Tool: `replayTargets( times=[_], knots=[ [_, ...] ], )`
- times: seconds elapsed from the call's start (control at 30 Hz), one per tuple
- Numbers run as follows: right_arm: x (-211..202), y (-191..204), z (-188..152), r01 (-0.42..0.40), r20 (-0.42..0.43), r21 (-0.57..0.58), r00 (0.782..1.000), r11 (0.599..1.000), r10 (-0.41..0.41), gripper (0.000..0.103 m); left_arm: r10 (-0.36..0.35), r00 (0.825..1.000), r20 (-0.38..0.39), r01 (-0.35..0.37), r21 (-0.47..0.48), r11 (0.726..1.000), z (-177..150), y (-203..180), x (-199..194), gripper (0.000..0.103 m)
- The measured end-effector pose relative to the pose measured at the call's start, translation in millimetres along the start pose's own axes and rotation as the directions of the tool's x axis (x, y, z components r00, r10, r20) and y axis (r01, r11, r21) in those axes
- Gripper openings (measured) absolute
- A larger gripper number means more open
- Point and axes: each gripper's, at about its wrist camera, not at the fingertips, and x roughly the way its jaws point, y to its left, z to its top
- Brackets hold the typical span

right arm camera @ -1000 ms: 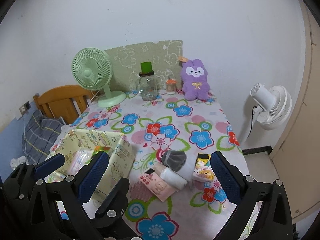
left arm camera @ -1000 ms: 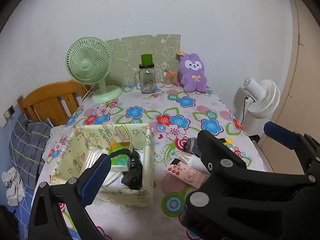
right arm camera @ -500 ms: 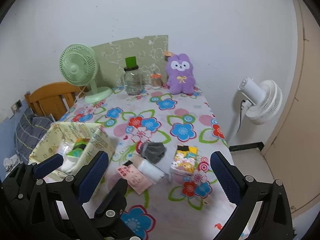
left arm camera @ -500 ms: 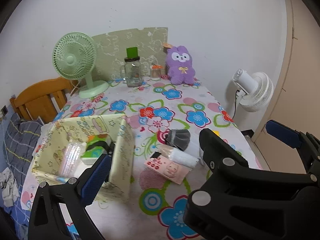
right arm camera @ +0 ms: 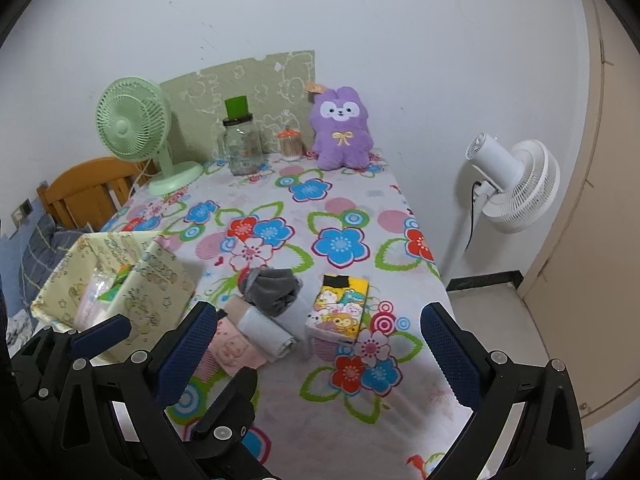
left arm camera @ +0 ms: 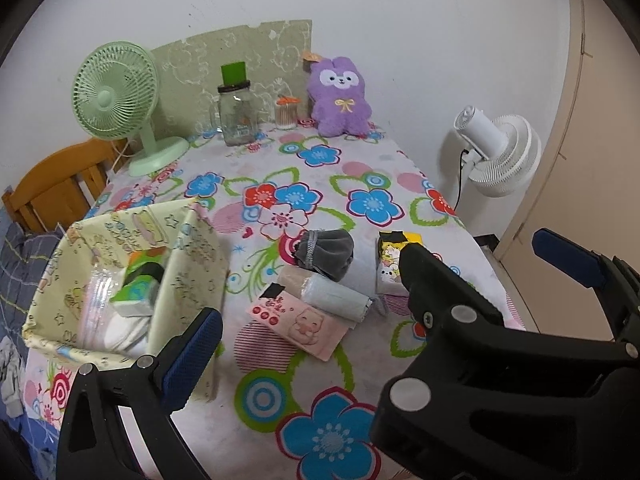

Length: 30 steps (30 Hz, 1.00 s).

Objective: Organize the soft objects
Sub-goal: 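Approach the grey sock bundle with the left tool while the right tool approaches the yellow cartoon pack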

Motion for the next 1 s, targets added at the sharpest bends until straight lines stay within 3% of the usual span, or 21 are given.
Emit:
replayTargets(
  times=[0.53, 1.0],
  knots=[
    [50, -10, 3, 0.013, -0.057, -0.012, 0.998, 1.0, -0.013, 0.103, 0.011, 0.998, -0.067, -0.012, -0.016, 1.0, 8, -1, 50, 0.102],
    [88, -9, -9, -0.01, -0.137, -0.014, 0.991, 1.0, 0.008, 0.1, 0.028, 0.987, -0.159, -0.037, -0.053, 0.998, -3, 6, 85, 0.1]
  ],
)
